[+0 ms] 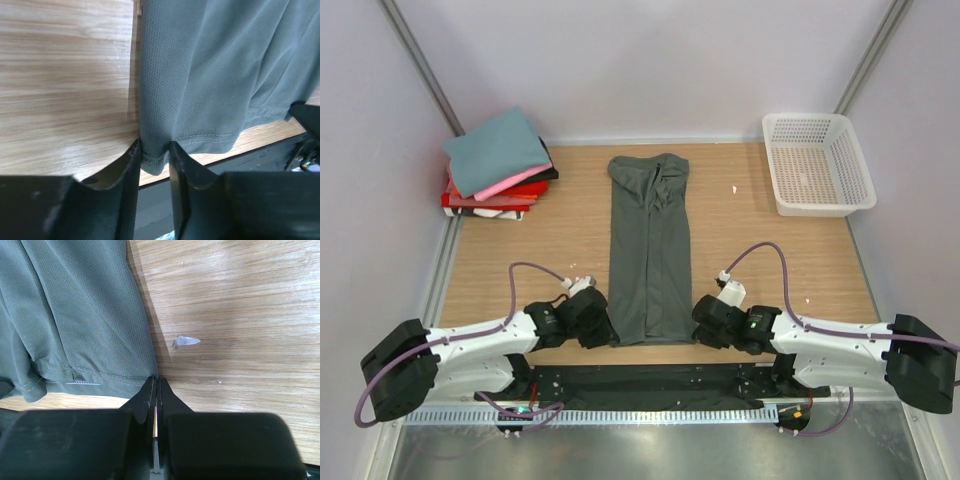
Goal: Fold and stack the t-shirts
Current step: Fold the tshirt
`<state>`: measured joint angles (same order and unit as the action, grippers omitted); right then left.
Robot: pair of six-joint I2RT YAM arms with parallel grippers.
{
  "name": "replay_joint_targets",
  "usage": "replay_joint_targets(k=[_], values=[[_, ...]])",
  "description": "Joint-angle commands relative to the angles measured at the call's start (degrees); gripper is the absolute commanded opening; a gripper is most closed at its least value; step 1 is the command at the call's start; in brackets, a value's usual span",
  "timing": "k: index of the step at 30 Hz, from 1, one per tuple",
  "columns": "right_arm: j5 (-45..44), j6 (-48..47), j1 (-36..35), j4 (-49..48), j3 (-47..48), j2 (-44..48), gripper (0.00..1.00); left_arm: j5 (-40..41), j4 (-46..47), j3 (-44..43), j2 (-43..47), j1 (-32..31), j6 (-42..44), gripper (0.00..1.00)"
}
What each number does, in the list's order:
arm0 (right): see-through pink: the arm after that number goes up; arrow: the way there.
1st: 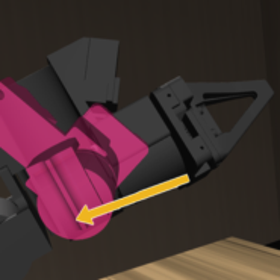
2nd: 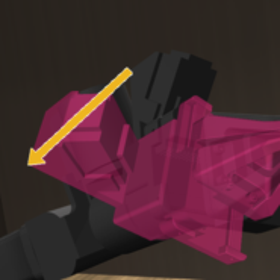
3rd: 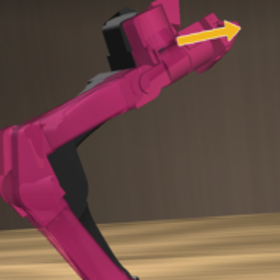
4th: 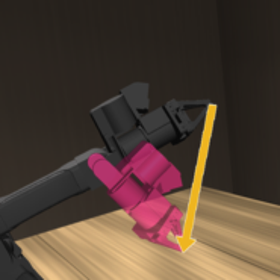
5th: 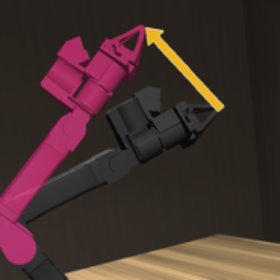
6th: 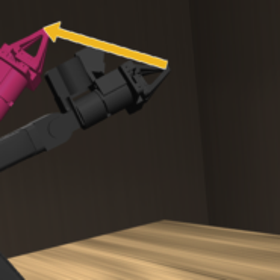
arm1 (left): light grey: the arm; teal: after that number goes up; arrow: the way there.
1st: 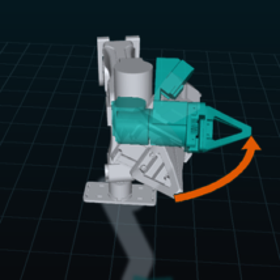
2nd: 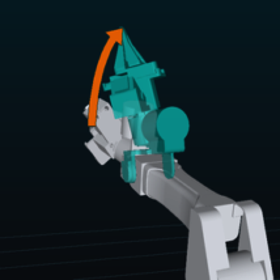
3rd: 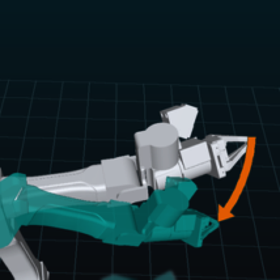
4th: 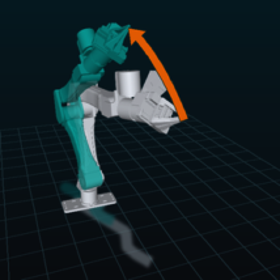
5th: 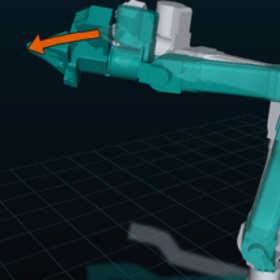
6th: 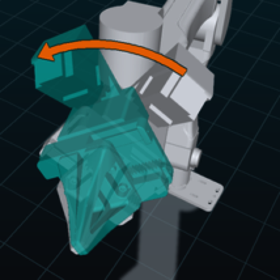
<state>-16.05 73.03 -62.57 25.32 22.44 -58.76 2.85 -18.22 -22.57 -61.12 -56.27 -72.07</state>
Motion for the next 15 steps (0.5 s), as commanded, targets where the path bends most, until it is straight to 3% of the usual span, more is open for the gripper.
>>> replay_joint_targets(k=[1,2,5,15], values=[[-2.3,0.5,-0.3,0.7,-1.2,0.0,0.01,2.6,0.2,1.0,-0.2,-1.6,-3.0,0.24],[-2.2,0.4,-0.4,0.8,-1.3,0.3,0.01,2.9,0.2,1.3,-0.1,-1.8,-3.2,0.15],[-2.1,0.4,-0.4,2.6,-0.6,1.0,0.01,3.5,-0.4,0.9,0.4,-2.4,-3.5,0.00],[-4.6,-2.3,-1.4,13.5,8.2,4.3,0.01,7.0,-12.2,-11.5,-0.1,-5.0,-1.2,0.00]])
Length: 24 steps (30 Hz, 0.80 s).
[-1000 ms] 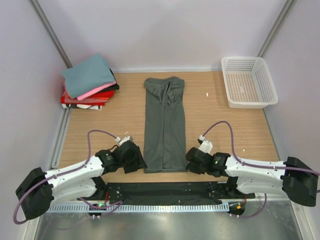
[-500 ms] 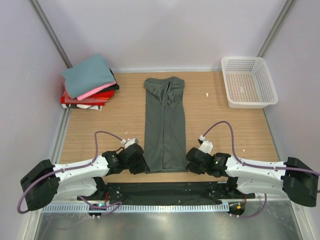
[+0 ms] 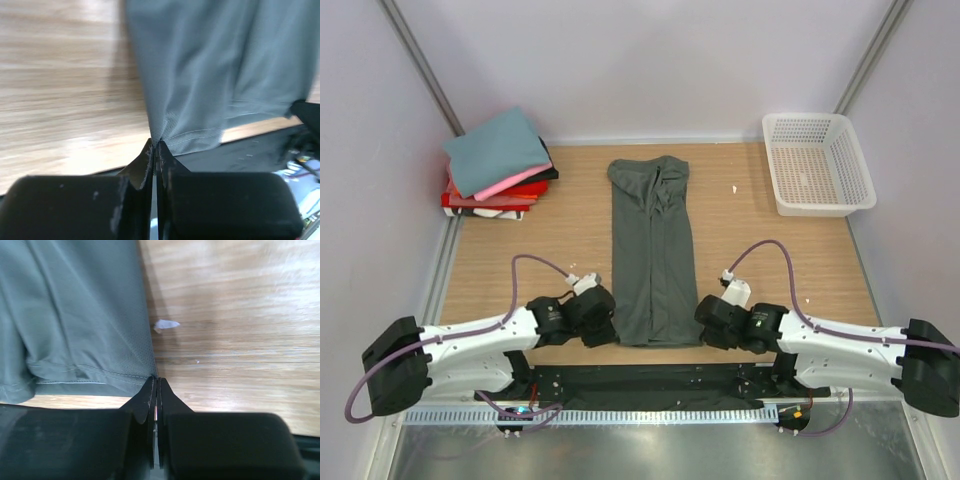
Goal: Fold and stack the t-shirts
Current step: Fold the tshirt
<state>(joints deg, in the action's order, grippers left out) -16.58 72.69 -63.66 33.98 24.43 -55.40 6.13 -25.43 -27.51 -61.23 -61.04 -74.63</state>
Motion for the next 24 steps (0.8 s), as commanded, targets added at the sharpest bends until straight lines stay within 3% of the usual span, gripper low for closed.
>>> replay_joint_targets(k=[1,7,15,24], values=[[-5.6,-2.8,-0.3,5.6,7.6,0.5,0.01,3.9,-5.8,-8.1,-0.3,-0.1,2.6,0.01],[-10.2,-10.7,1.3,10.5,20.8,-7.1,0.01,2.9,-14.2,-21.5,-6.2,3.3,10.4,0.02],[-7.6,-24.4,15.0,7.2,31.9,-13.4,0.01,-1.9,-16.8,-32.1,-13.3,14.3,20.1,0.05],[-4.1,-35.9,24.0,4.0,43.6,-26.6,0.01,-5.8,-18.0,-44.6,-26.5,24.5,30.3,0.04]])
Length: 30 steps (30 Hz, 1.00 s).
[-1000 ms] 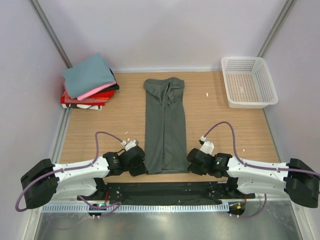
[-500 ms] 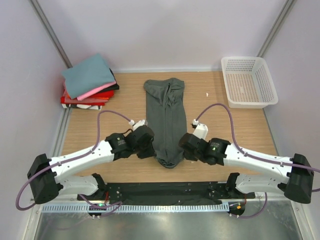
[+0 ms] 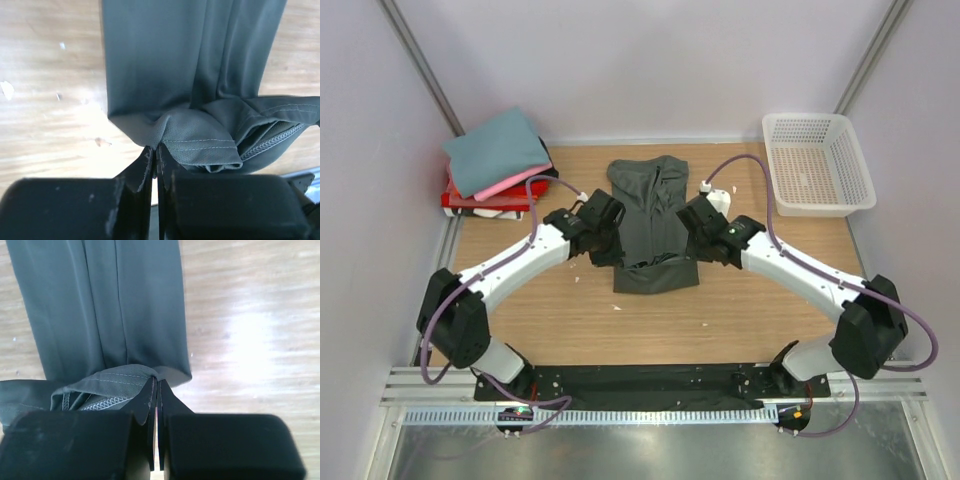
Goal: Fold and stack the t-shirts
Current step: Fold the tshirt
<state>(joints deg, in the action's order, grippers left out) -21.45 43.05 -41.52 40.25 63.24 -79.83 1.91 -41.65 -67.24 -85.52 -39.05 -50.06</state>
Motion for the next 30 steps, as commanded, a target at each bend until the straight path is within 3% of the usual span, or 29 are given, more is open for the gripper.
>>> replay_joint_targets(k=[1,20,30], values=[[1.2,-6.8,3.2,-2.5,5.7,-2.9,0.01,-1.6,-1.7,-5.9,-3.2,3.2,6.4,0.04],[7.8,-13.2,11.9,-7.4,19.6,-23.9,0.01,-6.1,-4.4,-24.1,-25.3,12.0,12.4,0.02],[9.5,-15.3,16.0,-4.5,34.0,-38.8,0.04,-4.9,-14.0,-45.0,-41.2,16.3,15.4,0.07]])
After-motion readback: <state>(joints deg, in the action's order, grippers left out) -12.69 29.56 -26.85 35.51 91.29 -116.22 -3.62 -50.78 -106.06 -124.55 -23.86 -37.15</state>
